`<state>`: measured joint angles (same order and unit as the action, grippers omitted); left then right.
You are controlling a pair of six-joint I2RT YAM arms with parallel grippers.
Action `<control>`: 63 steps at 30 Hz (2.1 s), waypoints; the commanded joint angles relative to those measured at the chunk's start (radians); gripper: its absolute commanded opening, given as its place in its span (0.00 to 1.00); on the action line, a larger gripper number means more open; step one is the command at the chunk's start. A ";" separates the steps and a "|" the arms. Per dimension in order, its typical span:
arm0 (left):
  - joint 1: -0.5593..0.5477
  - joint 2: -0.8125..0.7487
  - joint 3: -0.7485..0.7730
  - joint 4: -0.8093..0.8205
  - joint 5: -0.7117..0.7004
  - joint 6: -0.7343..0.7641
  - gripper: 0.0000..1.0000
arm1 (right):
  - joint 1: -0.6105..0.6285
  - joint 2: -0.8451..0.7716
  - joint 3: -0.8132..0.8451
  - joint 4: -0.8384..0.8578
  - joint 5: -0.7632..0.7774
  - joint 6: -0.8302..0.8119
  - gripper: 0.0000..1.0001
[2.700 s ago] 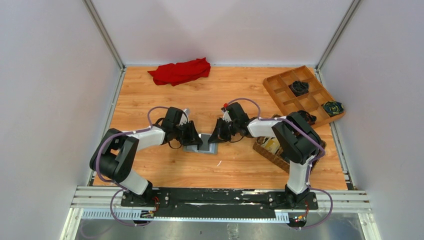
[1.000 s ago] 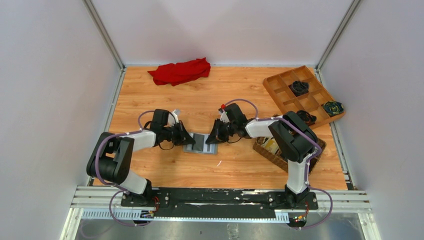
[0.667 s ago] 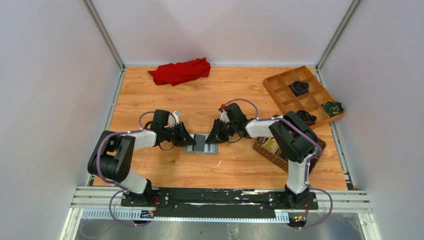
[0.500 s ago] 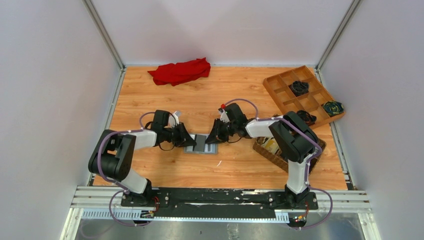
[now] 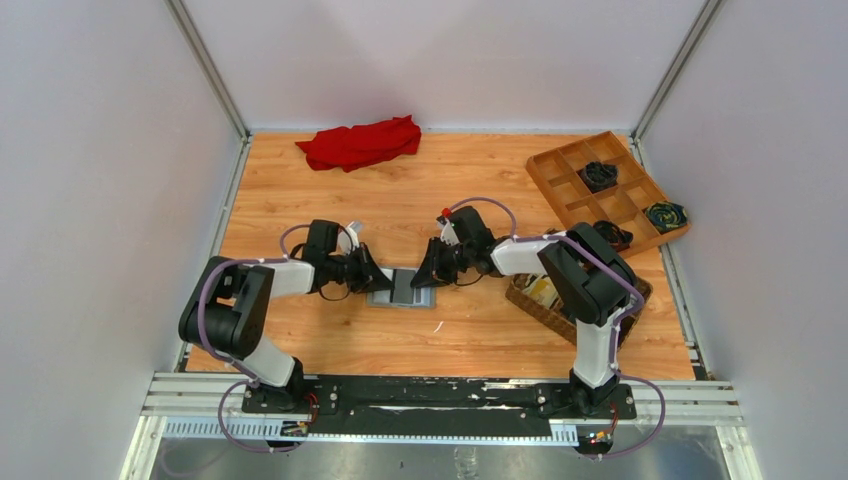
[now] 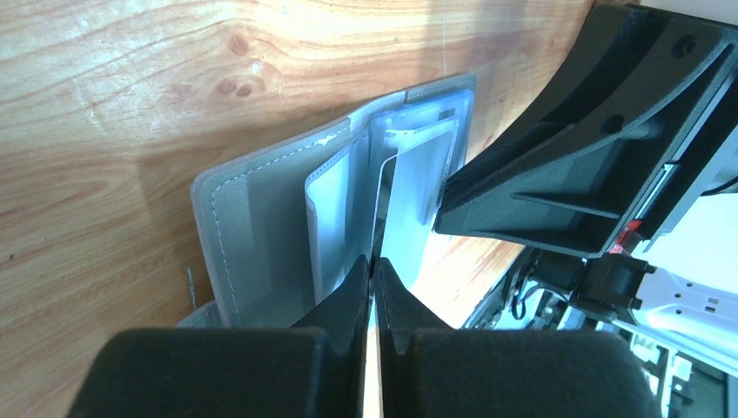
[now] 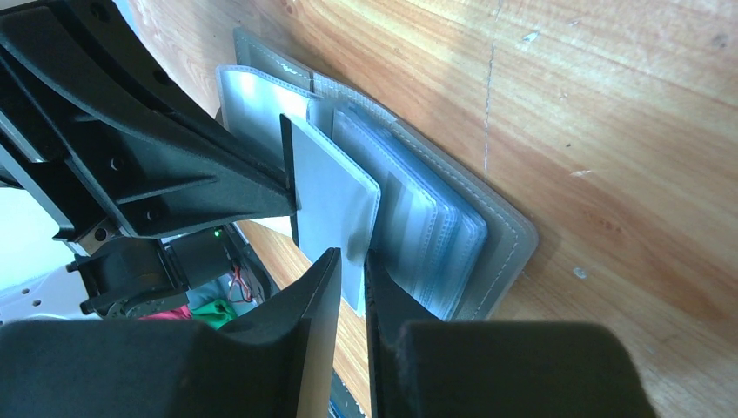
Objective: Take the credit cards out of the card holder
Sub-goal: Remove the credit card from the card holder.
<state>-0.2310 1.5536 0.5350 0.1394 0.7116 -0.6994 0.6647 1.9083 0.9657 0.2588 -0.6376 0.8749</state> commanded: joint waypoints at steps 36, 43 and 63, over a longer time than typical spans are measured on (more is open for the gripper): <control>0.016 0.039 -0.019 0.027 -0.024 -0.018 0.00 | 0.024 0.022 -0.048 0.084 0.062 0.067 0.20; 0.029 0.005 -0.046 0.027 -0.055 -0.026 0.00 | 0.020 0.031 -0.055 0.054 0.078 0.059 0.20; 0.119 -0.075 -0.082 0.027 -0.018 -0.036 0.00 | -0.008 0.024 -0.072 0.028 0.078 0.038 0.20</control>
<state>-0.1291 1.5219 0.4713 0.1734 0.6964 -0.7341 0.6701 1.9102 0.9241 0.3687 -0.5980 0.9455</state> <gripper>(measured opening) 0.008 0.199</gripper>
